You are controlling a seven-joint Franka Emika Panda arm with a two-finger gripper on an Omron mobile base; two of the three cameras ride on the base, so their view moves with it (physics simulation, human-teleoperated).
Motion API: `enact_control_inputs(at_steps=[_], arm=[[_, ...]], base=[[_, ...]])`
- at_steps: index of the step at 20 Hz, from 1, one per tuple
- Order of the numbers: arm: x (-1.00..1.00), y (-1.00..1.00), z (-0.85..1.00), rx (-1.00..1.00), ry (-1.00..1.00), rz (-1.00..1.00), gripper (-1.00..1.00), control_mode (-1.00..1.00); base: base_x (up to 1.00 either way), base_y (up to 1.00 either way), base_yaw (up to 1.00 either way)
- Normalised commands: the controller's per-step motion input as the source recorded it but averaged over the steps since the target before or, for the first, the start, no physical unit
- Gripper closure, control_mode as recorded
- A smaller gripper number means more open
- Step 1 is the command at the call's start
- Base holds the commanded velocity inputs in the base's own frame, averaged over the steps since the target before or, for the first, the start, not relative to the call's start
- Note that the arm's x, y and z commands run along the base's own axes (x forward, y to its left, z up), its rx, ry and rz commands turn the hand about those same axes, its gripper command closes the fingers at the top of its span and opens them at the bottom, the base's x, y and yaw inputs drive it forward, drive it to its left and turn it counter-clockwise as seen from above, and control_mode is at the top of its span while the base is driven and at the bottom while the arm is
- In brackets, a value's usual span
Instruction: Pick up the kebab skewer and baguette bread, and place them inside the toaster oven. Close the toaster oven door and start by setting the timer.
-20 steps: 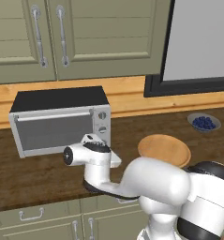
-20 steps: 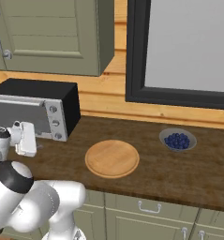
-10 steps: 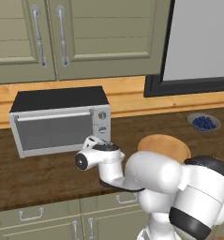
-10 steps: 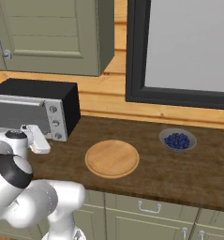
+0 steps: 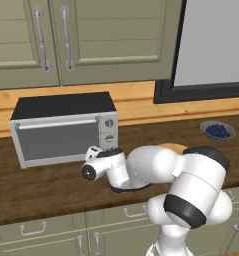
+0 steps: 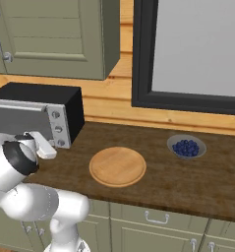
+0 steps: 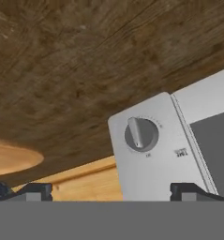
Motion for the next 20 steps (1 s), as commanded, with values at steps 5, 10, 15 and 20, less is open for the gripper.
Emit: enact_control_inputs(at_steps=[5, 10, 15, 20], arm=[[0.05, 0.0, -0.22, -0.05, 0.0, 0.1, -1.0, -1.0], [0.02, -0.23, 0.0, -0.07, 0.0, 0.13, -1.0, -1.0], [0.0, -0.22, 0.0, -0.1, 0.0, 0.12, -1.0, -1.0], [0.04, -0.02, 0.0, -0.09, 0.0, 0.07, -1.0, -1.0]], base=[[0.0, 0.0, 0.0], [0.0, 0.0, 0.0], [0.0, 0.0, 0.0], [0.0, 0.0, 0.0]])
